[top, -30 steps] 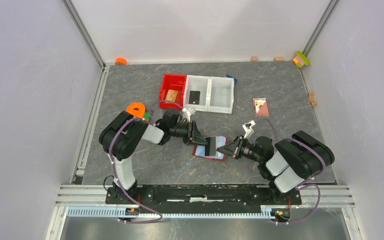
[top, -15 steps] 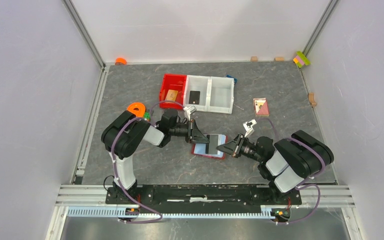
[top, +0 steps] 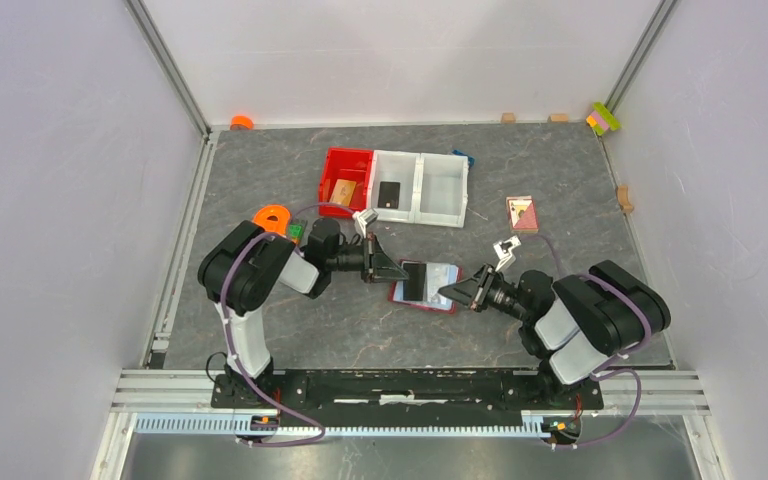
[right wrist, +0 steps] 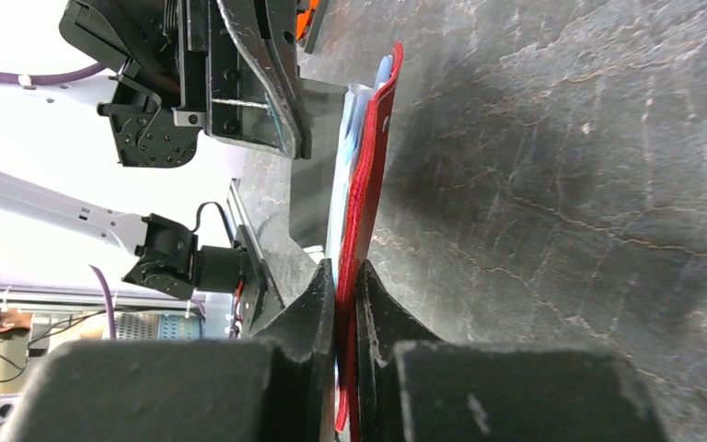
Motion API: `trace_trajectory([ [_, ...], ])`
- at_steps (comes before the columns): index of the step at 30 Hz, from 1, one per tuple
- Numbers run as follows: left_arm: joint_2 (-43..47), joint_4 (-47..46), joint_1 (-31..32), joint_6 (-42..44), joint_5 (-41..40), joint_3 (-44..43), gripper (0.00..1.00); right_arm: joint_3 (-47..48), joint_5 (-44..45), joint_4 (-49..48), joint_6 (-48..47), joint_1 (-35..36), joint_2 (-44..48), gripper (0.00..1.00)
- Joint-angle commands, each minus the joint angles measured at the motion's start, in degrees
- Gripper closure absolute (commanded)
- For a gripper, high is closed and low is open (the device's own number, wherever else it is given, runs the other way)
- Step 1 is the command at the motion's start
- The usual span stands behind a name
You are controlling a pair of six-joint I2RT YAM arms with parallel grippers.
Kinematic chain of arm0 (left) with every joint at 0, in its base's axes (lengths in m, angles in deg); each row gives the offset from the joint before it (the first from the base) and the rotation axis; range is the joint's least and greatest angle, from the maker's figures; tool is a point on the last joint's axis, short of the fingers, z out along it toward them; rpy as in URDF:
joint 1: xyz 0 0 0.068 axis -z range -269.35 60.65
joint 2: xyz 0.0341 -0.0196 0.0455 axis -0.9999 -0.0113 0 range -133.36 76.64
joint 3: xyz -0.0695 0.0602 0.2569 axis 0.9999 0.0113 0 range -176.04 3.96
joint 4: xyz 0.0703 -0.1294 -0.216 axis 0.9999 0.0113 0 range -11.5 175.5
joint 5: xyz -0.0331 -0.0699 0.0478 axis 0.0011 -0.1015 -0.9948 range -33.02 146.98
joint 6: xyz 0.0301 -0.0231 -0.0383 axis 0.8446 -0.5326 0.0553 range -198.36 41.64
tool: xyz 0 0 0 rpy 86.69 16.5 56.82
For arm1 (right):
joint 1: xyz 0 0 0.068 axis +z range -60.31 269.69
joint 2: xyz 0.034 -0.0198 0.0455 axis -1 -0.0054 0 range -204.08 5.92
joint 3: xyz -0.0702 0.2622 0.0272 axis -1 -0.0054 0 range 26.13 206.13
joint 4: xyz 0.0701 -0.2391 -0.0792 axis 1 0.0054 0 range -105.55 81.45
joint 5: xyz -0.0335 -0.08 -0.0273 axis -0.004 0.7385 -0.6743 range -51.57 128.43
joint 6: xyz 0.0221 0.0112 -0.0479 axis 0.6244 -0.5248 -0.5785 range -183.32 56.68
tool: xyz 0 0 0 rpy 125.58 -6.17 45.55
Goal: Take the credit cards out of the card holder
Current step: Remove the credit card from the card holder, then place the credit card in the storage box.
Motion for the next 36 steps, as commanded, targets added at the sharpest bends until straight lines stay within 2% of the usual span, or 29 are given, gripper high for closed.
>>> trace_trajectory([
  [1, 0.6, -5.3, -2.2, -2.3, -1.5, 1.9, 0.98, 1.0, -3.2, 0.6, -4.8, -2.1, 0.4, 1.00],
  [5, 2.3, -2.9, -3.2, -0.4, -2.8, 2.7, 0.98, 4.4, -4.0, 6.1, -8.8, -2.5, -2.1, 0.99],
  [9, 5.9, 5.7, -3.3, 5.7, -5.4, 2.5, 0.98, 7.7, -3.9, 15.5, -15.2, -2.5, -1.7, 0.93],
  [11, 8.9, 12.2, -3.3, 10.1, -8.1, 2.0, 0.98, 9.8, -2.6, 22.2, -20.0, -2.4, -0.4, 0.85],
  [15, 14.3, 27.1, -3.1, 16.9, -15.3, -0.2, 0.98, 12.0, 1.8, 31.7, -27.0, -2.5, 2.3, 0.57],
  [17, 16.1, 30.8, -2.5, 17.1, -18.7, -0.9, 0.98, 11.3, 3.3, 31.7, -28.1, -2.5, 3.4, 0.52],
  [19, 17.8, 36.3, -1.1, 18.1, -22.3, -2.9, 0.98, 10.8, 4.1, 31.4, -28.8, -2.5, 4.1, 0.51],
  [23, 19.7, 55.4, 4.0, 25.3, -35.4, -13.1, 0.98, 9.5, 5.3, 30.7, -29.9, -2.5, 5.1, 0.51],
  [28, 16.2, 79.0, 6.8, 31.6, -51.3, -32.3, 0.98, 7.4, 5.4, 26.4, -28.9, -2.4, 4.6, 0.52],
  [32, 9.3, 91.3, 7.3, 35.2, -59.8, -47.9, 0.98, 6.5, 5.4, 24.0, -28.4, -2.5, 3.9, 0.54],
  [36, 1.6, 98.4, 7.3, 38.5, -62.5, -61.6, 0.98, 6.5, 6.1, 24.1, -28.8, -2.4, 3.7, 0.56],
])
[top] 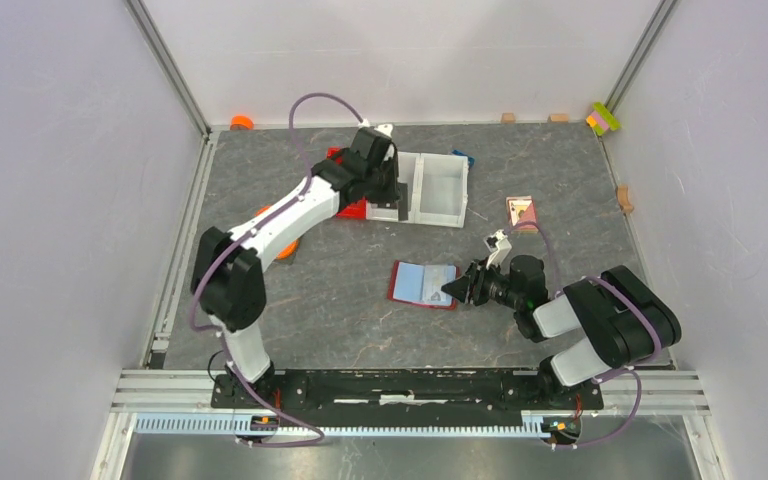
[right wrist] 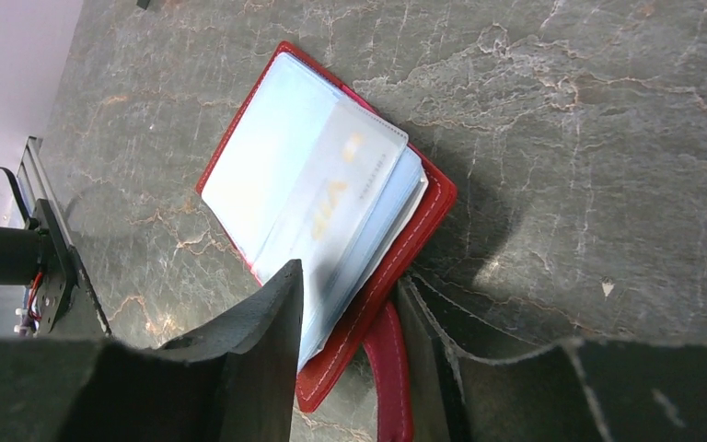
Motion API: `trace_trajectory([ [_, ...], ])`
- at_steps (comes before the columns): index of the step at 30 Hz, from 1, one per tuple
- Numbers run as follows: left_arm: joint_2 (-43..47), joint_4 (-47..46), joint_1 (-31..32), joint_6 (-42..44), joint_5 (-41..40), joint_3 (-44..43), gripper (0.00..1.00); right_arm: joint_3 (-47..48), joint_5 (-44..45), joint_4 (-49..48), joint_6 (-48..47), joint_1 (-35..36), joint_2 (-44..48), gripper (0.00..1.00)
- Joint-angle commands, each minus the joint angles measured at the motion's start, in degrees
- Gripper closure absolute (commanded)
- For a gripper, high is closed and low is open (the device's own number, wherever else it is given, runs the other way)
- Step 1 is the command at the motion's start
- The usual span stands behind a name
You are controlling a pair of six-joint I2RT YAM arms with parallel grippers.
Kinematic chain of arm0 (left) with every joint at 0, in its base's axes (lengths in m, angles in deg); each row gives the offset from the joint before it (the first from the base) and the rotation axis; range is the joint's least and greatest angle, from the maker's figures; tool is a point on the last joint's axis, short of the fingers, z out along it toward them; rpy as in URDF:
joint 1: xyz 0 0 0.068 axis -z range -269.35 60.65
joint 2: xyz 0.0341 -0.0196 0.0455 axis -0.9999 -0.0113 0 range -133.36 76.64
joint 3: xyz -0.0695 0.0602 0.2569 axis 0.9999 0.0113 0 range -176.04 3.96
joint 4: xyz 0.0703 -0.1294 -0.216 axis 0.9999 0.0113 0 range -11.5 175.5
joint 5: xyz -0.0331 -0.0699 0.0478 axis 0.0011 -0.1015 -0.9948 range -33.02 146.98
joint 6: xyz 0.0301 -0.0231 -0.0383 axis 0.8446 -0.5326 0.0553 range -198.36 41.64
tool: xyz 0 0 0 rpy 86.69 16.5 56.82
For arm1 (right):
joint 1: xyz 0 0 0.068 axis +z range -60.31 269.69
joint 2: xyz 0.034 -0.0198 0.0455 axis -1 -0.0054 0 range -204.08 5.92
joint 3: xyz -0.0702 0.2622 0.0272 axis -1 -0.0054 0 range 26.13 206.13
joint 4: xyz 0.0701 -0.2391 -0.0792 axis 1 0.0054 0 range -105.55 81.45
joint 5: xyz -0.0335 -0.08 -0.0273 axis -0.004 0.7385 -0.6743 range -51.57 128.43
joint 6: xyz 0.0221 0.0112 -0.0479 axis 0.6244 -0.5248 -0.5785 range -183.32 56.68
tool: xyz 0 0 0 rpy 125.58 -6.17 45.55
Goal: Take the credit cards out of the card holder
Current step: Place the credit card in the storage box.
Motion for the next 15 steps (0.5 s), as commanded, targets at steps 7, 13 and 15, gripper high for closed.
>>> trace_trajectory([
  [7, -20.6, 25.2, -0.4, 10.8, -15.2, -33.3, 0.98, -0.7, 2.0, -1.2, -1.5, -0.2, -0.9, 0.57],
  [13, -27.5, 25.9, -3.0, 11.7, -9.8, -43.0, 0.98, -0.5, 1.7, -1.8, -1.2, -0.3, -1.6, 0.58],
  [15, -29.3, 25.9, -4.1, 12.3, -8.7, -45.3, 0.98, -0.5, 1.6, -2.0, -1.1, -0.2, -1.9, 0.58],
])
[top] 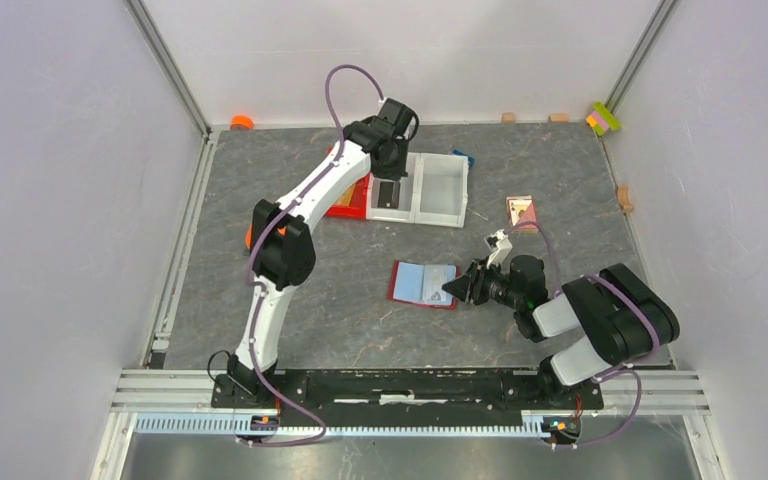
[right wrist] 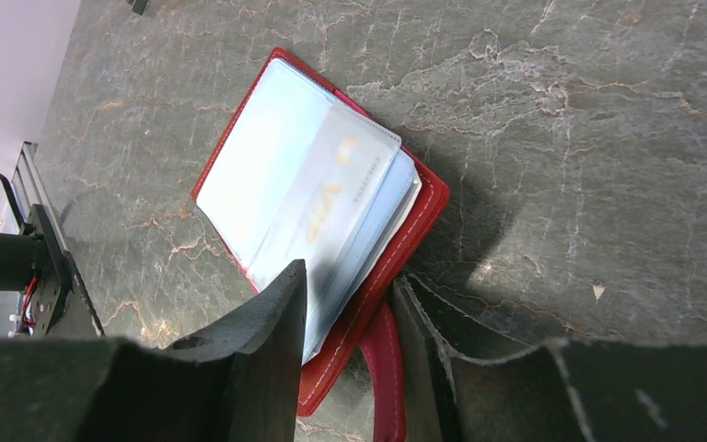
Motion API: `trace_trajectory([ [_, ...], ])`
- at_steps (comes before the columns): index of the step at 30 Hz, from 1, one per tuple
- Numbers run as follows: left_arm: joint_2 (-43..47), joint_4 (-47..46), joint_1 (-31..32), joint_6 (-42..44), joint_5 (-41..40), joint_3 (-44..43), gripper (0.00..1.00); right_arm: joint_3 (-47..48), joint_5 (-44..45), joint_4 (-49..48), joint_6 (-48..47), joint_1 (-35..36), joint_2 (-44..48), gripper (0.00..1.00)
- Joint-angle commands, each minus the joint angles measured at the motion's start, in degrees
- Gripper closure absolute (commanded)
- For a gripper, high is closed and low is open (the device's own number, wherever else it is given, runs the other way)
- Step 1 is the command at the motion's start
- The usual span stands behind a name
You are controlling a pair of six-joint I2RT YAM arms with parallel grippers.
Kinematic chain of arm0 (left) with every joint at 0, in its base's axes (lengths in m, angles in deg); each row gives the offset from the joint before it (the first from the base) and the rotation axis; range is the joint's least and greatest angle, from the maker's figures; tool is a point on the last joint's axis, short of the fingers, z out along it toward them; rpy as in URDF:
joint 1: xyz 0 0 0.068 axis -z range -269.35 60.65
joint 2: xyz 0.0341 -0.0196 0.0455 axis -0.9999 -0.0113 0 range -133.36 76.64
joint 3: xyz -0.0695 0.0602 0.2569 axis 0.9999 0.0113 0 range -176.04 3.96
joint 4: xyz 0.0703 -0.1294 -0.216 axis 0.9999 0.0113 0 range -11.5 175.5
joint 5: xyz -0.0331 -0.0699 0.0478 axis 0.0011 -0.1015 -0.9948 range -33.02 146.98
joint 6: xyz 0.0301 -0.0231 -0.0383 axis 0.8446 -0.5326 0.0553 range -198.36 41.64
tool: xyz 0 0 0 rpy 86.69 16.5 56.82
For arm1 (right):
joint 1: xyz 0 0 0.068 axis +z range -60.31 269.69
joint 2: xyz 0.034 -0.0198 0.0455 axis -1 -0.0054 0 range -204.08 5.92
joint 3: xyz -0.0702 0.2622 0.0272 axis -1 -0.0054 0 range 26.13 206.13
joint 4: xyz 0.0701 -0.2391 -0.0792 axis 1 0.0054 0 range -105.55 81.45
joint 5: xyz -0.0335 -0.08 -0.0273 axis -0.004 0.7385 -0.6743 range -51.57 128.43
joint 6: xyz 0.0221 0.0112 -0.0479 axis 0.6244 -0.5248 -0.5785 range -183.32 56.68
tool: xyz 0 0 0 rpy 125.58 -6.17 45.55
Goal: Take the credit cards out of the card holder
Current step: Place the credit card in the storage box.
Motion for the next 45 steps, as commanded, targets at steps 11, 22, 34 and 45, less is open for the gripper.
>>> trace_trajectory([
  [11, -8.3, -0.3, -6.0, 3.1, 13.9, -8.9, 0.98, -0.2, 0.8, -1.1, -0.8, -0.2, -2.0, 0.58],
  [22, -10.0, 1.2, -6.1, 4.1, 10.5, -7.6, 0.74, -0.1, 0.6, -1.2, -0.7, -0.2, -2.3, 0.58],
  [34, -2.3, 1.5, -5.1, 4.3, 2.8, -3.8, 0.51, -0.1, 0.9, -1.1, -0.9, -0.3, -2.2, 0.57],
  [45, 20.0, -5.5, 1.7, 0.0, 1.2, 21.8, 0.49, -1.6, 1.9, 0.9, -2.1, -0.2, 2.5, 0.49],
])
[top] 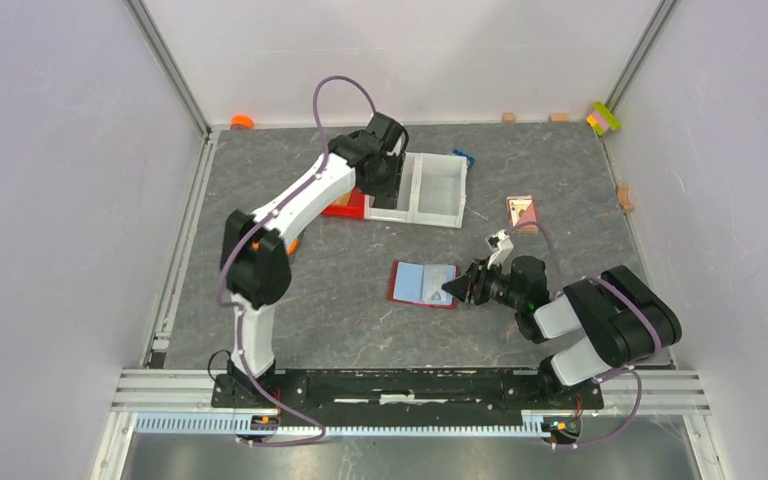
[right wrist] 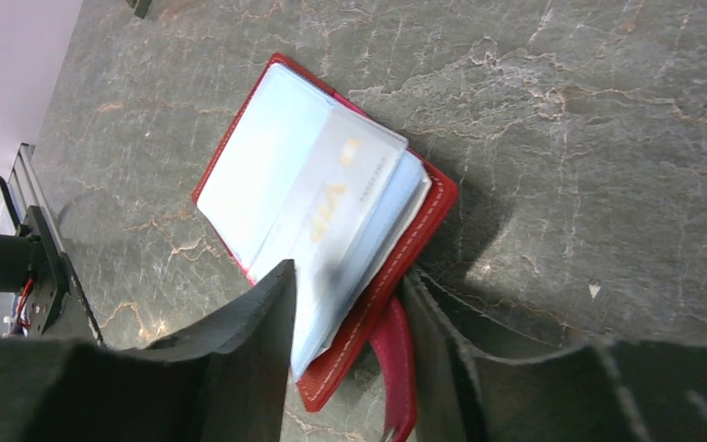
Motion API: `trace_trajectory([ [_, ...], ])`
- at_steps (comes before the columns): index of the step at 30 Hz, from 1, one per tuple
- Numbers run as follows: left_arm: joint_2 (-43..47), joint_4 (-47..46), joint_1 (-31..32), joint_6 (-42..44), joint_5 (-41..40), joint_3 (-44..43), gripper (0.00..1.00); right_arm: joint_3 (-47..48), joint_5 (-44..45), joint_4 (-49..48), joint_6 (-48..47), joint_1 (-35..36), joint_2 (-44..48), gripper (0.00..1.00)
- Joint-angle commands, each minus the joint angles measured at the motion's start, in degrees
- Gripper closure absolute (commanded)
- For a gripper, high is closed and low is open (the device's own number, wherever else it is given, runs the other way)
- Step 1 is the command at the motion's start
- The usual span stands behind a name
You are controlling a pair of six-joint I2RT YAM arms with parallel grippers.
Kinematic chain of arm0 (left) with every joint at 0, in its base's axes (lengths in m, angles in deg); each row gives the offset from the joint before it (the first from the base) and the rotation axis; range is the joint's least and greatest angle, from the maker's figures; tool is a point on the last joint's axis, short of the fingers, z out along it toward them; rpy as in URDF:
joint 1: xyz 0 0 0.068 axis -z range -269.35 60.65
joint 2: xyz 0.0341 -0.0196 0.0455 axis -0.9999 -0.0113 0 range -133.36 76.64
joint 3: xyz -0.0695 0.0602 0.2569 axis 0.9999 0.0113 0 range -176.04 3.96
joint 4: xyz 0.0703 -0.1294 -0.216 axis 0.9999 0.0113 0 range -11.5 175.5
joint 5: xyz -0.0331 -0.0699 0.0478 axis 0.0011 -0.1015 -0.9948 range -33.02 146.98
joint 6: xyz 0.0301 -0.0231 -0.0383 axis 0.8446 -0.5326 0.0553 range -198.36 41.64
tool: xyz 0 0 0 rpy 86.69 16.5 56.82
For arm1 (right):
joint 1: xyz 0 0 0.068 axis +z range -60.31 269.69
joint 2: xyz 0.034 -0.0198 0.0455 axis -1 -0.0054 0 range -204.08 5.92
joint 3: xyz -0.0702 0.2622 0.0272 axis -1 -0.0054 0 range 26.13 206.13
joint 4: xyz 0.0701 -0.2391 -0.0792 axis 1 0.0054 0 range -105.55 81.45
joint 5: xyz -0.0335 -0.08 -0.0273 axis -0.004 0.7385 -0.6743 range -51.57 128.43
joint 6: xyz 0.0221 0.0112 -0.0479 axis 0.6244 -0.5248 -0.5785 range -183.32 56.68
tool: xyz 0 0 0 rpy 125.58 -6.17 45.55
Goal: Take the credit cards out of the card holder
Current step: Place the credit card in the storage box, then remove the credit card from the card holder.
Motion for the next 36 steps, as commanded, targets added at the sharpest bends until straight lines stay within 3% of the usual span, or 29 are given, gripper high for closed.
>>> trace_trajectory([
  [1, 13.5, -6.4, 2.6, -3.2, -0.1, 12.0, 0.49, -1.3, 1.6, 2.2, -2.1, -0.2, 3.1, 0.46],
  [4, 22.3, -13.9, 3.3, -5.6, 2.7, 26.9, 0.46, -1.4, 1.7, 3.5, -2.5, -0.3, 4.7, 0.44],
  [7, 28.9, -21.3, 3.4, -8.0, 5.4, 40.2, 0.44, -2.1, 1.6, 3.6, -2.3, -0.4, 5.3, 0.53],
  [14, 32.7, -37.7, 3.4, -10.4, 12.6, 59.1, 0.43, -2.6, -0.8, -0.8, -0.4, -0.5, 3.3, 0.68],
  [23, 24.5, -48.4, 3.2, -9.3, 22.2, 64.3, 0.37, -3.1, -0.6, -4.3, -1.6, -0.7, 3.1, 0.78],
  [28, 22.1, -54.2, 2.9, -9.7, 28.8, 66.0, 0.35, -2.1, -2.0, -5.5, -0.4, -0.7, 0.0, 0.78],
  [33, 16.5, -59.9, 1.2, -12.5, 38.6, 66.1, 0.45, -1.5, -2.2, -5.4, -0.2, -0.6, -1.5, 0.78],
  [36, 15.2, -65.5, -0.1, -15.2, 42.8, 67.5, 0.60, -1.5, -2.3, -5.3, -0.4, -0.7, -1.5, 0.74],
])
